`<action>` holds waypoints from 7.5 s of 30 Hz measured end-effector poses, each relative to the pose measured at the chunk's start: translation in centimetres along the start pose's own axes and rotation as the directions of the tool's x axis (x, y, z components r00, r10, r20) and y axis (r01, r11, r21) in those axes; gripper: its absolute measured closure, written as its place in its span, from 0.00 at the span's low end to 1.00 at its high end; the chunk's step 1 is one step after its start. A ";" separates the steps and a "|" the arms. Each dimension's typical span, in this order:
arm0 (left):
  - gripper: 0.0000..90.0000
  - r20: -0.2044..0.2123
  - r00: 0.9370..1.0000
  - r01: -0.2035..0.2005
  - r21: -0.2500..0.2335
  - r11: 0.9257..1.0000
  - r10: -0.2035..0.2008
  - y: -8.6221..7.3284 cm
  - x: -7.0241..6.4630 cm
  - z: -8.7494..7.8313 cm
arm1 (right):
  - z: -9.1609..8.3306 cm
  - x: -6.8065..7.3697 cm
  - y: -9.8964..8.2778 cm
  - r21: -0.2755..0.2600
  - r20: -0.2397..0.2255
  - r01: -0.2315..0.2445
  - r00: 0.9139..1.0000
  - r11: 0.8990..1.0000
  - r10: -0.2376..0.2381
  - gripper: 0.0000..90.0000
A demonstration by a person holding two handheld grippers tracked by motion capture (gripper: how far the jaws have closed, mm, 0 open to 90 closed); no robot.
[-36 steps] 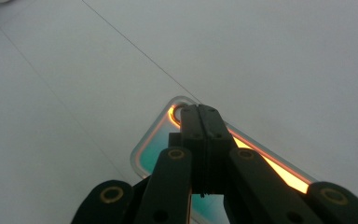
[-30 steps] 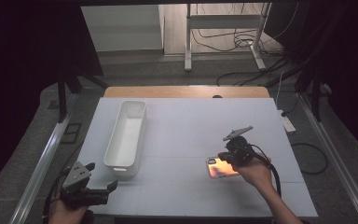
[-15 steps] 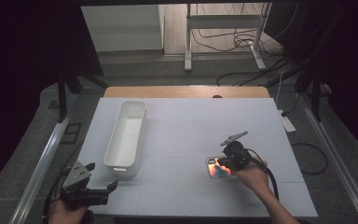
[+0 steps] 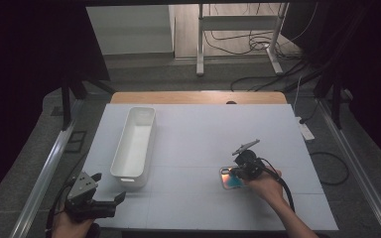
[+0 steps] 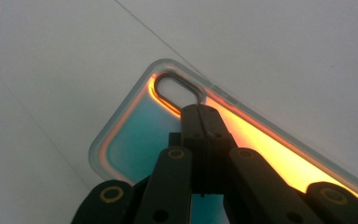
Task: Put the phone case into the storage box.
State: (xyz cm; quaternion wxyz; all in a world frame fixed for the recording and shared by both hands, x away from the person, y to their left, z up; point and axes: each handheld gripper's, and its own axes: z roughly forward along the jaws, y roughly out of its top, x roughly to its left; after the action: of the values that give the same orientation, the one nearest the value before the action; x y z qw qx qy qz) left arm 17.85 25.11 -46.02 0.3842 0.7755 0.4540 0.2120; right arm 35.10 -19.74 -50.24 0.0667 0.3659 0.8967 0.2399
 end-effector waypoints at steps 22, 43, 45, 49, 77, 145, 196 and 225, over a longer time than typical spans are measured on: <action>0.03 -0.001 1.000 -0.004 0.004 1.000 0.004 0.0 0.0 0.0 | 0.9 -1.9 1.7 -0.036 0.048 -0.053 0.997 0.998 0.054 0.99; 0.03 0.004 1.000 0.005 -0.001 1.000 -0.005 0.0 0.1 0.0 | -1.3 -4.5 1.5 -0.087 0.120 -0.098 0.987 0.991 0.108 0.99; 0.03 0.005 1.000 0.007 -0.002 1.000 -0.007 0.0 0.1 0.0 | -1.6 -4.9 1.2 -0.087 0.130 -0.106 0.985 0.991 0.116 0.99; 0.03 0.008 1.000 0.009 -0.006 1.000 -0.009 0.0 0.1 -0.1 | -2.2 -6.5 -0.3 -0.060 0.135 -0.162 0.976 0.985 0.169 0.99; 0.03 0.008 1.000 0.006 -0.007 1.000 -0.006 0.0 0.1 0.0 | -2.2 -5.0 -2.5 0.006 0.093 -0.167 0.982 0.986 0.166 0.99; 0.03 0.015 1.000 0.016 -0.008 1.000 -0.016 0.0 0.2 -0.1 | -1.2 -4.4 -3.0 0.017 0.126 -0.141 0.982 0.990 0.138 0.00; 0.02 -0.005 1.000 0.027 -0.012 1.000 -0.027 -0.1 0.2 -0.1 | -3.6 -3.9 -1.7 0.008 0.064 -0.197 0.978 0.980 0.196 0.98; 0.02 0.018 1.000 -0.004 -0.009 1.000 0.004 0.0 0.0 -0.1 | -6.6 -2.1 -0.5 -0.214 0.075 -0.130 0.986 0.968 0.149 0.98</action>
State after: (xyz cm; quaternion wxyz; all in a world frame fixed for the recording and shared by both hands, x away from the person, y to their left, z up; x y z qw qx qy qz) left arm 17.83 25.10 -45.96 0.3915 0.7765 0.4478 0.2078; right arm 34.28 -24.02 -44.80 0.1284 0.4294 0.8348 0.3197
